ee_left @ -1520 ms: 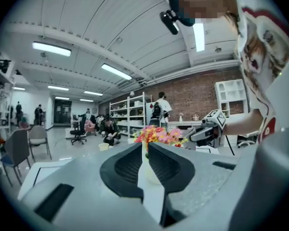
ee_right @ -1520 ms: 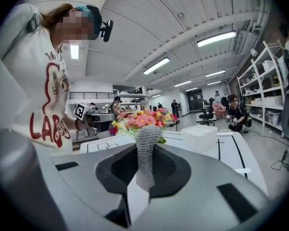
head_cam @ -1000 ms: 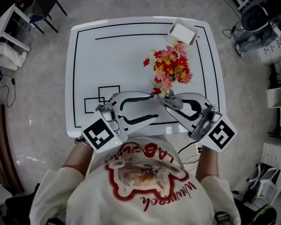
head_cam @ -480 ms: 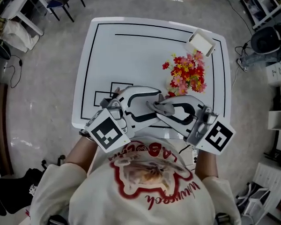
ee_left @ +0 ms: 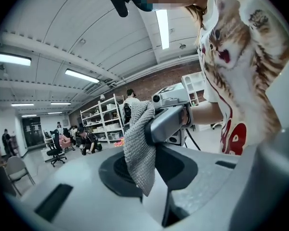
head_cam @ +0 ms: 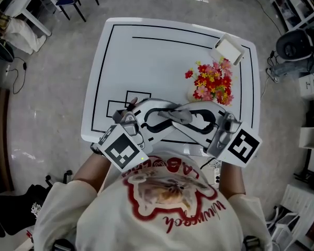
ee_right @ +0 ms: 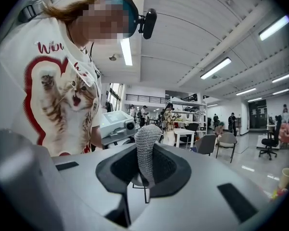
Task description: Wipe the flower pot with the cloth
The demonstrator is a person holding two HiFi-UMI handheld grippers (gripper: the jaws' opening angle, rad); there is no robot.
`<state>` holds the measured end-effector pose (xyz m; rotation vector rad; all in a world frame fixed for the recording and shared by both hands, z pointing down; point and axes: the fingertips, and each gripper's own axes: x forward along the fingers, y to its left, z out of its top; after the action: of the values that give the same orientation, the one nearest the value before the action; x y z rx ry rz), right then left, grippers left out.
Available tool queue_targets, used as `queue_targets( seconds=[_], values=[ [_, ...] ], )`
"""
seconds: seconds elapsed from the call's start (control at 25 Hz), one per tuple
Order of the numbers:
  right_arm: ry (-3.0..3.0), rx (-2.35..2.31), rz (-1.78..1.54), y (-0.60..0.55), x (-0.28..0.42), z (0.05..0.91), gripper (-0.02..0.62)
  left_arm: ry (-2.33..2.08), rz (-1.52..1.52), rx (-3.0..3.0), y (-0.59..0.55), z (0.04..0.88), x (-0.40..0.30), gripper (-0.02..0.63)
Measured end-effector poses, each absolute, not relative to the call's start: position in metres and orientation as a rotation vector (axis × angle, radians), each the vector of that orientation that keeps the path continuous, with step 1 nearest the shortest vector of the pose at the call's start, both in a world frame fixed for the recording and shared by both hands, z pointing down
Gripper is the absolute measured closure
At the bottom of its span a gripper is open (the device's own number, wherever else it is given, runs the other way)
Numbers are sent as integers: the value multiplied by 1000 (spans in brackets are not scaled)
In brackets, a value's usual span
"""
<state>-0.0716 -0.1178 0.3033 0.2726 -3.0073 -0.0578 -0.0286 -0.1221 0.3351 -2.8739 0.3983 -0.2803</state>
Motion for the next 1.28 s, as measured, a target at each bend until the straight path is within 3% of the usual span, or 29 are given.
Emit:
queue_targets(
  seconds=[0.28, 0.6, 1.28],
  values=[
    [-3014, 322, -11, -127, -73, 306, 537, 413, -297, -2894, -126, 340, -29, 568],
    [-3023, 553, 63, -146, -52, 303, 453, 407, -248, -2951, -145, 331, -31, 572],
    [-2950, 1080, 41, -163, 68, 290, 460, 666, -172, -3092, -261, 395, -31, 572]
  ],
)
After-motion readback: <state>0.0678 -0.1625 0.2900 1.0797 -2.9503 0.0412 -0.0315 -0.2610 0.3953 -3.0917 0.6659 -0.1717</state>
